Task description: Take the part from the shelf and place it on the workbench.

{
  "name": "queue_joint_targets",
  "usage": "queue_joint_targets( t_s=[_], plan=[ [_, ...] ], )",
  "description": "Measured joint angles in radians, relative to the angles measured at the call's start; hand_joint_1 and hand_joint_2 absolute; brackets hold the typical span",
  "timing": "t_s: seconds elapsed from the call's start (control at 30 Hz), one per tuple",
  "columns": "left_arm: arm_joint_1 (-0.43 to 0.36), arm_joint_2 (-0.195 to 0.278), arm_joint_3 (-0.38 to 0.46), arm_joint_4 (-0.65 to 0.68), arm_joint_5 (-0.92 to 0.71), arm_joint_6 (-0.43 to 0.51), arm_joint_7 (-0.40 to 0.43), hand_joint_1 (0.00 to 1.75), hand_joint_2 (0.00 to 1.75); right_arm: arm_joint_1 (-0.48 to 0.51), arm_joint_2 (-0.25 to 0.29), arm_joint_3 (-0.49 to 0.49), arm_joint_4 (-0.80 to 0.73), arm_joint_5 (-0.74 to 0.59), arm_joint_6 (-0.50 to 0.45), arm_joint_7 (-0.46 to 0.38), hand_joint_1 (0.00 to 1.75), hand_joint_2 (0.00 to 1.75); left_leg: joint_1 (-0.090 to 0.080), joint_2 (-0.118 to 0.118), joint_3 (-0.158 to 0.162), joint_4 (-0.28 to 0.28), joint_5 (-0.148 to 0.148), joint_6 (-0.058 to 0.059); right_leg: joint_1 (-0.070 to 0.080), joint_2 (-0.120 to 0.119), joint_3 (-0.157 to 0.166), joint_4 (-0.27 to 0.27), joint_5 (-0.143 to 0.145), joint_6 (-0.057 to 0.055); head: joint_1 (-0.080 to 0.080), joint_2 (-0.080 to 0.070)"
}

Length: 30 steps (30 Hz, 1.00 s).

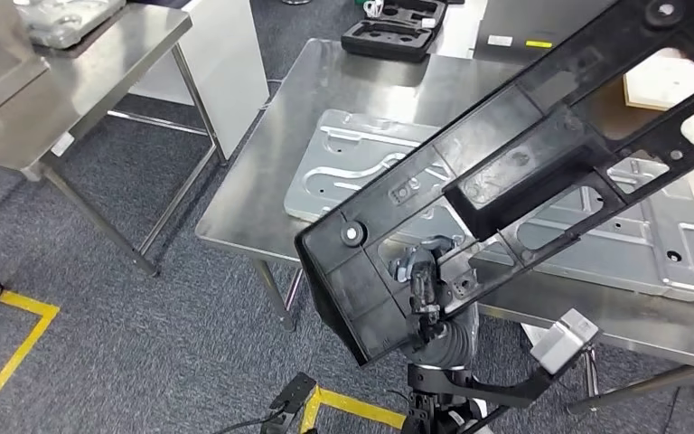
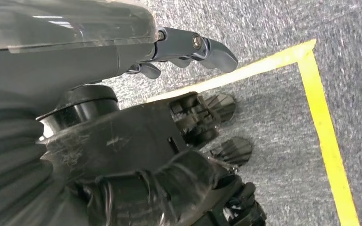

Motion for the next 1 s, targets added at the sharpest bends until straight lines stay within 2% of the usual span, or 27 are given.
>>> queue_joint_targets(
  t_s=[0.07, 0.1, 0.13, 0.2, 0.23, 0.27, 0.3, 0.37, 0.4, 0.43, 0.5, 0.57, 0.6, 0.67, 0.7, 0.73, 0.77, 0.8, 0.87, 0.9, 0.93, 1.0],
  plan=[
    [-0.002, -0.002, 0.0, 0.0, -0.012, 0.006, 0.013, 0.0, 1.75, 0.003, 0.001, 0.0, 0.001, 0.0, 0.0, -0.001, 1.75, 1.75, 0.001, 0.002, -0.005, 0.013, -0.008, -0.008, -0.002, 0.0, 0.011, -0.007, 0.006, -0.01, -0.002, 0.0],
    [-0.004, -0.003, 0.0, 0.0, -0.017, 0.009, 0.017, 0.0, 1.75, 0.004, 0.001, 0.0, 0.001, 0.0, 0.0, -0.001, 1.75, 1.75, 0.003, 0.004, -0.018, 0.042, -0.02, -0.014, -0.004, -0.001, 0.019, -0.01, 0.007, -0.013, -0.003, 0.0],
    [-0.007, -0.004, 0.0, 0.0, -0.021, 0.01, 0.02, 0.0, 1.75, 0.006, 0.001, -0.001, 0.001, -0.001, 0.0, -0.001, 1.75, 1.75, 0.005, 0.007, -0.043, 0.089, -0.039, -0.02, -0.005, -0.002, 0.024, -0.013, 0.007, -0.016, -0.005, 0.0],
    [-0.01, -0.005, 0.0, 0.0, -0.023, 0.006, 0.023, 0.0, 1.75, 0.01, 0.001, -0.002, 0.0, -0.005, 0.0, -0.001, 1.75, 1.75, 0.009, 0.01, -0.112, 0.21, -0.077, -0.028, -0.004, -0.003, 0.03, -0.014, 0.003, -0.021, -0.007, 0.0],
    [-0.009, -0.005, 0.0, 0.0, -0.023, 0.002, 0.025, 0.0, 1.75, 0.012, 0.0, -0.002, 0.0, -0.007, 0.0, 0.0, 1.75, 1.75, 0.01, 0.011, -0.141, 0.251, -0.084, -0.029, -0.003, -0.002, 0.032, -0.014, 0.001, -0.023, -0.008, 0.0],
    [-0.008, -0.005, 0.0, 0.0, -0.023, -0.002, 0.025, 0.0, 1.75, 0.013, 0.0, -0.002, 0.0, -0.01, 0.0, 0.0, 1.75, 1.75, 0.011, 0.012, -0.155, 0.26, -0.074, -0.028, -0.002, -0.001, 0.035, -0.014, -0.002, -0.025, -0.008, 0.0],
    [-0.008, -0.005, 0.0, 0.0, -0.023, -0.005, 0.025, 0.0, 1.75, 0.014, 0.0, -0.003, 0.0, -0.012, 0.0, 0.0, 1.75, 1.75, 0.01, 0.012, -0.152, 0.234, -0.047, -0.024, -0.001, 0.001, 0.04, -0.014, -0.005, -0.026, -0.008, 0.0],
    [-0.009, -0.005, 0.0, 0.0, -0.022, -0.007, 0.025, 0.0, 1.75, 0.015, 0.0, -0.003, 0.0, -0.015, 0.0, 0.0, 1.75, 1.75, 0.004, 0.012, -0.105, 0.108, 0.032, -0.01, -0.001, 0.004, 0.052, -0.015, -0.014, -0.025, -0.007, 0.0],
    [-0.01, -0.005, 0.0, 0.0, -0.02, -0.008, 0.025, 0.0, 1.75, 0.015, -0.001, -0.003, 0.0, -0.016, 0.0, 0.0, 1.75, 1.75, -0.001, 0.012, -0.083, 0.052, 0.052, -0.003, -0.001, 0.005, 0.056, -0.016, -0.018, -0.024, -0.006, 0.0],
    [-0.011, -0.005, 0.0, 0.0, -0.018, -0.008, 0.023, 0.0, 1.75, 0.014, -0.001, -0.003, 0.0, -0.015, 0.0, 0.0, 1.75, 1.75, -0.006, 0.012, -0.065, 0.011, 0.061, 0.004, -0.002, 0.005, 0.057, -0.017, -0.021, -0.021, -0.008, 0.0],
    [-0.01, -0.004, 0.0, 0.0, -0.014, -0.009, 0.018, 0.0, 1.75, 0.014, -0.001, -0.003, 0.001, -0.008, 0.0, 0.002, 1.75, 1.75, -0.012, 0.011, -0.052, -0.013, 0.052, 0.011, -0.003, 0.004, 0.058, -0.022, -0.026, -0.013, -0.011, 0.0],
    [-0.006, -0.002, 0.0, 0.0, -0.002, -0.013, 0.002, 0.0, 1.75, 0.015, -0.001, -0.006, 0.002, 0.043, 0.0, 0.021, 1.75, 1.75, -0.005, 0.011, -0.034, -0.038, 0.063, 0.013, -0.001, 0.002, 0.062, -0.023, -0.035, -0.004, -0.012, 0.0],
    [-0.004, -0.002, 0.001, 0.0, 0.009, -0.017, -0.01, 0.0, 1.75, 0.013, -0.001, -0.009, 0.002, 0.094, 0.0, 0.042, 1.75, 1.75, -0.001, 0.011, -0.025, -0.051, 0.066, 0.014, 0.0, 0.0, 0.056, -0.006, -0.048, 0.0, -0.011, 0.0],
    [0.002, -0.001, 0.008, 0.0, 0.029, -0.029, -0.038, 0.0, 1.75, 0.008, -0.001, -0.022, 0.002, 0.228, -0.001, 0.099, 1.75, 1.75, 0.002, 0.013, -0.011, -0.065, 0.066, 0.016, 0.0, -0.003, 0.009, 0.087, -0.092, 0.007, -0.01, 0.0],
    [0.008, 0.0, 0.013, 0.0, 0.035, -0.036, -0.05, 0.0, 1.75, 0.005, -0.002, -0.029, 0.001, 0.304, -0.002, 0.134, 1.75, 1.75, 0.002, 0.014, -0.008, -0.065, 0.063, 0.017, -0.002, -0.003, -0.027, 0.151, -0.115, 0.011, -0.009, 0.0],
    [0.015, 0.003, 0.017, 0.0, 0.038, -0.042, -0.06, 0.0, 1.75, 0.004, -0.003, -0.038, -0.001, 0.382, -0.004, 0.173, 1.75, 1.75, 0.003, 0.014, -0.006, -0.063, 0.06, 0.017, -0.005, -0.003, -0.061, 0.202, -0.125, 0.016, -0.01, 0.0],
    [0.023, 0.006, 0.019, 0.0, 0.04, -0.048, -0.069, 0.0, 1.75, 0.001, -0.005, -0.047, -0.006, 0.46, -0.006, 0.216, 1.75, 1.75, 0.005, 0.015, -0.005, -0.06, 0.056, 0.016, -0.009, -0.004, -0.082, 0.223, -0.117, 0.022, -0.01, 0.0],
    [0.03, 0.01, 0.02, 0.0, 0.043, -0.054, -0.077, 0.0, 1.75, -0.004, -0.01, -0.058, -0.014, 0.535, -0.008, 0.26, 1.75, 1.75, 0.008, 0.014, -0.004, -0.055, 0.051, 0.014, -0.013, -0.004, -0.087, 0.209, -0.09, 0.028, -0.01, 0.0],
    [0.044, 0.017, 0.023, 0.001, 0.056, -0.063, -0.091, 0.0, 1.75, -0.031, -0.03, -0.087, -0.041, 0.659, -0.01, 0.35, 1.75, 1.75, 0.016, 0.012, -0.006, -0.034, 0.036, 0.004, -0.024, -0.004, -0.054, 0.104, -0.016, 0.044, -0.009, 0.0],
    [0.049, 0.021, 0.027, 0.001, 0.066, -0.065, -0.099, 0.0, 1.75, -0.053, -0.045, -0.104, -0.057, 0.708, -0.011, 0.398, 1.75, 1.75, 0.017, 0.011, -0.011, -0.018, 0.027, -0.004, -0.028, -0.002, -0.037, 0.055, 0.008, 0.047, -0.007, 0.0],
    [0.054, 0.024, 0.032, 0.001, 0.076, -0.066, -0.107, 0.0, 1.75, -0.077, -0.062, -0.12, -0.074, 0.751, -0.011, 0.45, 1.75, 1.75, 0.017, 0.01, -0.016, -0.006, 0.021, -0.01, -0.029, 0.001, -0.027, 0.026, 0.019, 0.045, -0.006, 0.0],
    [0.066, 0.029, 0.044, 0.002, 0.094, -0.067, -0.123, 0.0, 1.75, -0.123, -0.101, -0.15, -0.104, 0.83, -0.011, 0.557, 1.75, 1.75, 0.013, 0.01, -0.023, 0.005, 0.017, -0.019, -0.026, 0.008, -0.027, 0.019, 0.019, 0.03, -0.007, 0.0]
  ],
)
